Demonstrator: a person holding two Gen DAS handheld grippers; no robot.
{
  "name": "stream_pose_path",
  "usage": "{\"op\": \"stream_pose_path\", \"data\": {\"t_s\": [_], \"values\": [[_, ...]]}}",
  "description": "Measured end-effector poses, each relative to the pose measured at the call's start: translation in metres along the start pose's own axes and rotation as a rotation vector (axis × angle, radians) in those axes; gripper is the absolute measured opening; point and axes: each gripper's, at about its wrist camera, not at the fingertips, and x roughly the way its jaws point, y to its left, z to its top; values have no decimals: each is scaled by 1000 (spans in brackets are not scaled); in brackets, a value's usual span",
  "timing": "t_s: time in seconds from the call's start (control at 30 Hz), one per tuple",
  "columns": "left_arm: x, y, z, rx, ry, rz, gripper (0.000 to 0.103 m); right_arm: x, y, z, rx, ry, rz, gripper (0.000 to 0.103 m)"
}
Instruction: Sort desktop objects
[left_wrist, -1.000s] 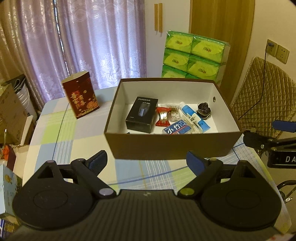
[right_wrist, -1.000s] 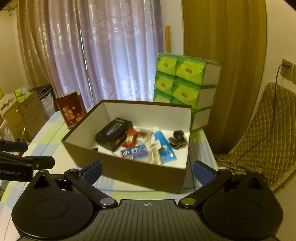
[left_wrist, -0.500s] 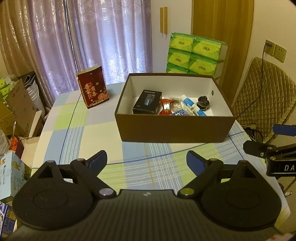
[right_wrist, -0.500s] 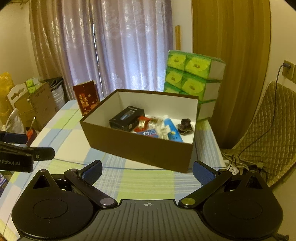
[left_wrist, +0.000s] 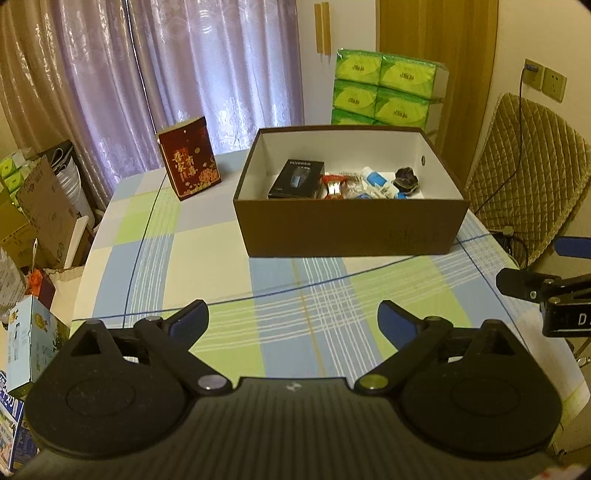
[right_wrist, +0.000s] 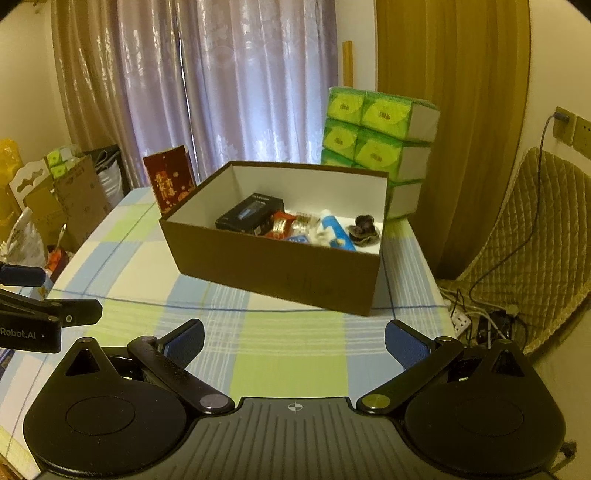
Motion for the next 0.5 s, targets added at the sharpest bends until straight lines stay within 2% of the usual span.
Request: {"op": "stream_pose_path", "data": {"t_s": [0.5], "values": [[16,1,-22,11,75,10,97,12,4,-18,34,85,15,101]]}}
